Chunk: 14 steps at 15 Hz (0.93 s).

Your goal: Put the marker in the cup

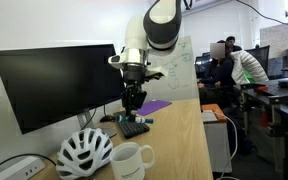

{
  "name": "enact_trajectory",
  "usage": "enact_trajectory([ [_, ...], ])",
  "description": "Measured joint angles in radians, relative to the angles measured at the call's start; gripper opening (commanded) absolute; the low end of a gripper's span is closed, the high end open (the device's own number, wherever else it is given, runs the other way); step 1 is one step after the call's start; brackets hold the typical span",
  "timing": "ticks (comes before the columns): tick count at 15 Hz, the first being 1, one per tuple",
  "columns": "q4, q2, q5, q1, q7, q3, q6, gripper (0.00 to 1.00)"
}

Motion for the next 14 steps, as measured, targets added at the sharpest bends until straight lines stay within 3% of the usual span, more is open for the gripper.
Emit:
enact_trajectory([
  [3,0.0,0.004,0.0,0.0,-0.002,0.003,0.0,0.21],
  [4,0.0,0.005,0.0,0.0,-0.002,0.004,0.0,0.05],
  [8,0.004,0.014,0.001,-0.009,-0.018,0.022,0.009,0.05],
  [14,0.017,0.13,0.006,-0.235,-0.3,0.289,0.031,0.05],
])
